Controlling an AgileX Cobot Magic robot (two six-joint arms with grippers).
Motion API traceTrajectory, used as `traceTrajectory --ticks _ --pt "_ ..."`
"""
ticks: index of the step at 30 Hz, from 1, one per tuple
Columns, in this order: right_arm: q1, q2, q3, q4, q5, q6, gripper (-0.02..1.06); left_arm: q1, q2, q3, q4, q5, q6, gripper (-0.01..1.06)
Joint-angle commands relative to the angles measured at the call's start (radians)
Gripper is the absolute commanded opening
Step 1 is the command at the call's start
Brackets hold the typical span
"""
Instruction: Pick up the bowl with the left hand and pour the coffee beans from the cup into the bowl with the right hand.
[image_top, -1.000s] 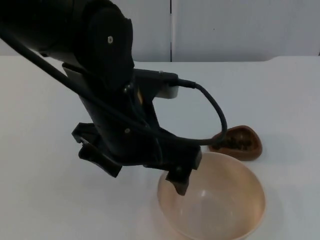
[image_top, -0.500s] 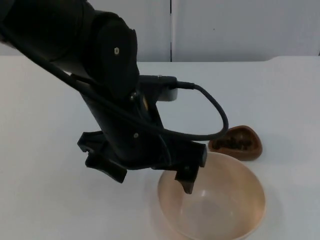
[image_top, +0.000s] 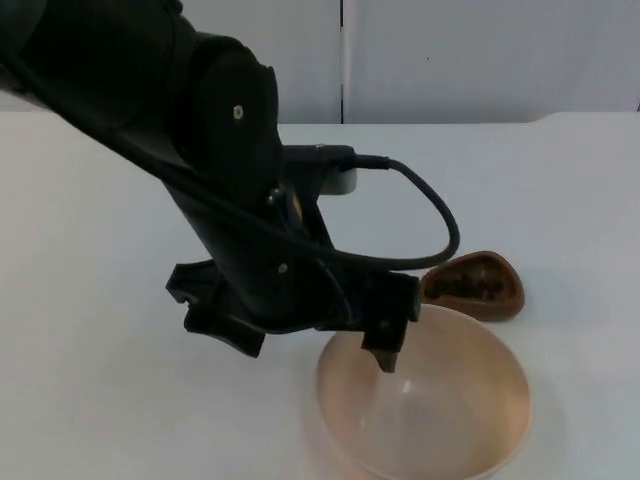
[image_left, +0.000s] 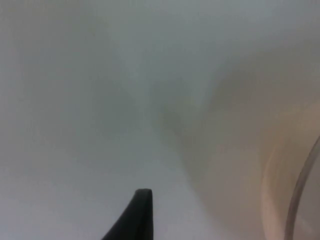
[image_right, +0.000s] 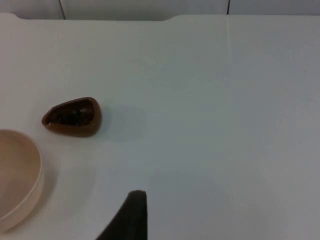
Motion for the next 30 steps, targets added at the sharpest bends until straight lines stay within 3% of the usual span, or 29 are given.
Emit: traceTrajectory --ticks 1,11,14,15,18,19,20,23,30 --pt "-0.006 -0.004 0.002 0.0 -0.004 0.0 1.05 -0.004 0.016 0.003 -0.011 -0.018 -0.01 1.05" --pt "-0.006 -0.004 0.002 0.0 -0.004 0.0 1.05 0.02 0.031 0.001 -0.035 -0.012 0.035 1.01" --pt "-0.006 -0.004 0.002 0.0 -0.004 0.0 1.05 0.03 0.031 0.001 -0.037 -0.006 0.036 0.87" --pt "-0.006 -0.004 0.002 0.0 -0.004 0.0 1.05 0.03 0.031 0.001 -0.037 -0.006 0.036 0.87" --pt "-0.006 -0.004 0.002 0.0 -0.004 0.0 1.05 0.03 0.031 0.001 -0.059 -0.008 0.036 0.69" --pt "-0.006 -0.004 0.002 0.0 -0.004 0.0 1.05 0.03 0.031 0.001 -0.076 -0.008 0.036 0.58" --pt "-0.006 -0.004 0.002 0.0 -0.004 0.0 1.05 0.03 0.031 0.001 -0.076 -0.008 0.036 0.58" --pt "-0.006 -0.004 0.002 0.0 -0.004 0.0 1.05 0.03 0.031 0.001 -0.092 -0.008 0.036 0.38" --pt "-0.006 -0.004 0.002 0.0 -0.004 0.0 1.05 0.03 0.031 0.001 -0.1 -0.008 0.034 0.11"
